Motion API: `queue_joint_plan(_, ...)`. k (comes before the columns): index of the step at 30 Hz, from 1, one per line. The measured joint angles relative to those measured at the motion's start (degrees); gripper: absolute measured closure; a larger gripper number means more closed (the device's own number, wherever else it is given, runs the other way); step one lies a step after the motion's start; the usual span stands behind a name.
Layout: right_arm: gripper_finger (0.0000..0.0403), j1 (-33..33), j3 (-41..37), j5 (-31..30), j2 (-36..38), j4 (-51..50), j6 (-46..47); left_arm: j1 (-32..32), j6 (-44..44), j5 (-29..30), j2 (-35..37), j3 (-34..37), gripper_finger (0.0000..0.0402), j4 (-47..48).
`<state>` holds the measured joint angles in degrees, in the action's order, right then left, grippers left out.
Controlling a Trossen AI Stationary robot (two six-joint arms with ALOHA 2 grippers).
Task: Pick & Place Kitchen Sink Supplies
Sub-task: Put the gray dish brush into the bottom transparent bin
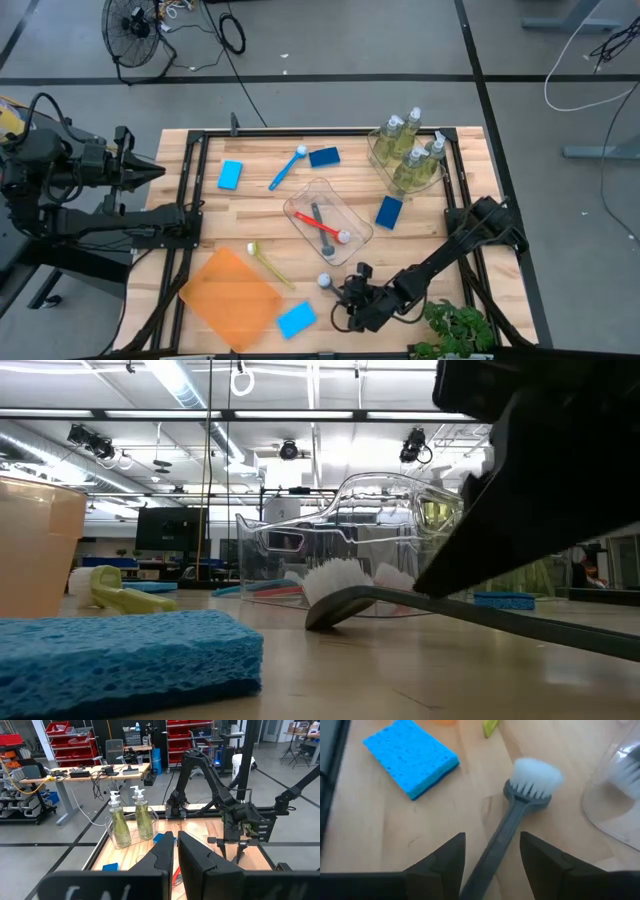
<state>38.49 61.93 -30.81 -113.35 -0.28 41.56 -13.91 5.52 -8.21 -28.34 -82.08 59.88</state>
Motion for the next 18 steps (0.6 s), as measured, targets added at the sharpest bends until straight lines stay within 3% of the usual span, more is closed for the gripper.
queue_joint_plan(18,0.0213,-2.57,0.0,1.91,-1.64,0.98,2.85,0.01,-0.02,0.0,0.0,0.0,0.0374,0.0)
